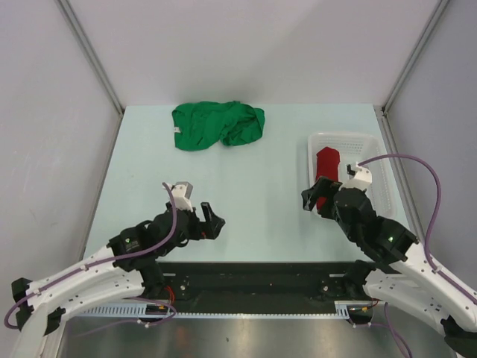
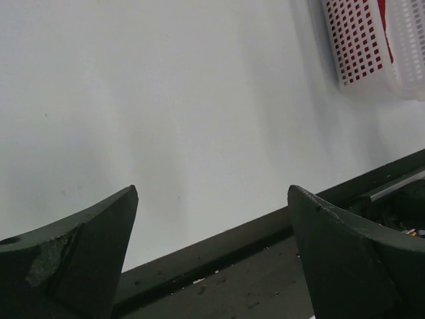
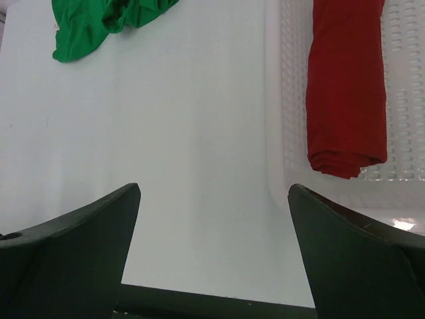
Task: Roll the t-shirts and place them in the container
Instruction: Move the T-shirt to the center of the board.
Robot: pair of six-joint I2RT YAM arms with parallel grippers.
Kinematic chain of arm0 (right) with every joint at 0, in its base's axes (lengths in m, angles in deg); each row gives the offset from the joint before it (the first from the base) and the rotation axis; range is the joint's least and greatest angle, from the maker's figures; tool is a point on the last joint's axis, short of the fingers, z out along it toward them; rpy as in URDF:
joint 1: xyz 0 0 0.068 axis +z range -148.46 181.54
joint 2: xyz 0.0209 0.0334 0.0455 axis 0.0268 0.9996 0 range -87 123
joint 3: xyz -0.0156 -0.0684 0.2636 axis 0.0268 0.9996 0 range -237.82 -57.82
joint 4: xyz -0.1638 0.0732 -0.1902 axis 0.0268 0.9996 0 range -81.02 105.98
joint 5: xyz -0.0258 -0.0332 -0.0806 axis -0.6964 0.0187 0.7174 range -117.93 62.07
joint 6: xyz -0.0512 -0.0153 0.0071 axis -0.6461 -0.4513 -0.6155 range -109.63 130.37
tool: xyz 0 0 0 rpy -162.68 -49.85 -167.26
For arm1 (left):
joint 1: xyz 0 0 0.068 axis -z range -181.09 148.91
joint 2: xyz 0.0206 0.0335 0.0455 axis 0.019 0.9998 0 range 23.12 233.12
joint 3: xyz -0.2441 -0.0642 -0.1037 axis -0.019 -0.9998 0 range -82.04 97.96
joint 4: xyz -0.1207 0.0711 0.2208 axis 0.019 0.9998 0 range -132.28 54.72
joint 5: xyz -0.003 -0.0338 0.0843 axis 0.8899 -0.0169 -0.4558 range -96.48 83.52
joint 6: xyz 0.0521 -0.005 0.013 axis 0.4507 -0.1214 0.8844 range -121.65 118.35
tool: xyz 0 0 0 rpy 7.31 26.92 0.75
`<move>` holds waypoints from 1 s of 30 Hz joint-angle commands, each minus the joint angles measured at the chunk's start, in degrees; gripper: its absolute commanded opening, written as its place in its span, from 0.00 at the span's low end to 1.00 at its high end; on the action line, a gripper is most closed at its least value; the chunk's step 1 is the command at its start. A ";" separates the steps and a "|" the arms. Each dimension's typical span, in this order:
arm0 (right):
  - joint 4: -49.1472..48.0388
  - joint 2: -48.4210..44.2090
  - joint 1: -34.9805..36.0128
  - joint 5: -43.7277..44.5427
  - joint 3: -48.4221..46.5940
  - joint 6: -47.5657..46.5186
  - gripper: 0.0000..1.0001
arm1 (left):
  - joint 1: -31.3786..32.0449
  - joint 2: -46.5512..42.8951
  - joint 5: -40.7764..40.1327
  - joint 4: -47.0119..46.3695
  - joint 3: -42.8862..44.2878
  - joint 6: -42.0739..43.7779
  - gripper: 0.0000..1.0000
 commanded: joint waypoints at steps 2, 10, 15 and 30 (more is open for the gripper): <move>-0.36 0.29 -0.01 1.71 -0.76 0.89 1.00 | 0.28 1.79 0.56 -0.71 2.35 -0.54 1.00; -11.32 6.18 -0.36 -4.61 -0.93 -4.37 1.00 | -7.08 11.35 3.36 -8.88 8.57 4.38 1.00; -14.68 11.89 -6.94 -13.47 -3.39 -5.44 1.00 | -22.37 24.09 12.41 -16.25 15.44 6.84 0.98; -15.56 16.73 -23.03 -31.43 -4.71 -9.65 1.00 | -36.28 78.68 17.80 -24.54 53.90 14.58 0.63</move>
